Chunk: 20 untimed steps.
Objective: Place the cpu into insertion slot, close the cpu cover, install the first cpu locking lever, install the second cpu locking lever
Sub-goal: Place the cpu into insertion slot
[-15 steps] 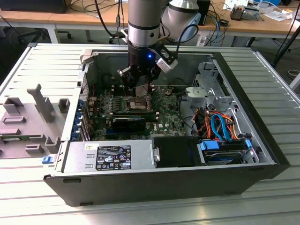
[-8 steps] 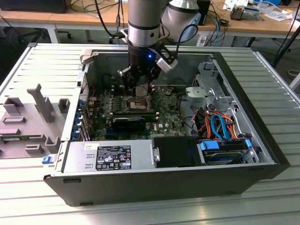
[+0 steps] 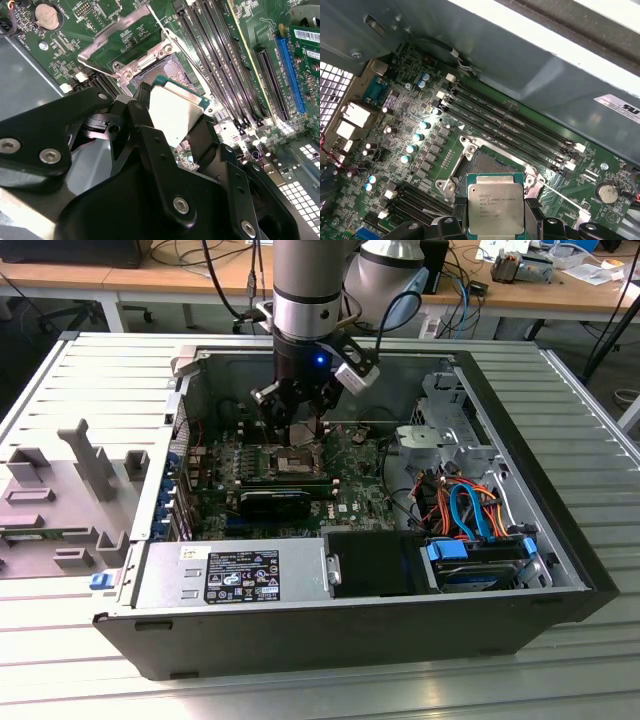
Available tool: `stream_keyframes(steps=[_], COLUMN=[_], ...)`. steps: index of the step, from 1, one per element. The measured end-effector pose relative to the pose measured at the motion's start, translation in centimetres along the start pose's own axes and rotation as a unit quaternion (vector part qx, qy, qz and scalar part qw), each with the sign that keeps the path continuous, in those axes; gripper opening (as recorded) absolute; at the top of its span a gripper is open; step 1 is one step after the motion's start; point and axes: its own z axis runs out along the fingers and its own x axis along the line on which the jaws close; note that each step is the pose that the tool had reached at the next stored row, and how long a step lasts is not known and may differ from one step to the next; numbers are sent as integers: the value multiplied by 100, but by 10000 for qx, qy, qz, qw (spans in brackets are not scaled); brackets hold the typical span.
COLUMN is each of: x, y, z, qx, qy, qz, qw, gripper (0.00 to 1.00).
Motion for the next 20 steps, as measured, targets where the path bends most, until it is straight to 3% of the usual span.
stream_keyframes(steps=[20], x=[0], y=[0], z=[0], qx=[3], qy=[-1], qz=[-174], qw=[9998], gripper=[54])
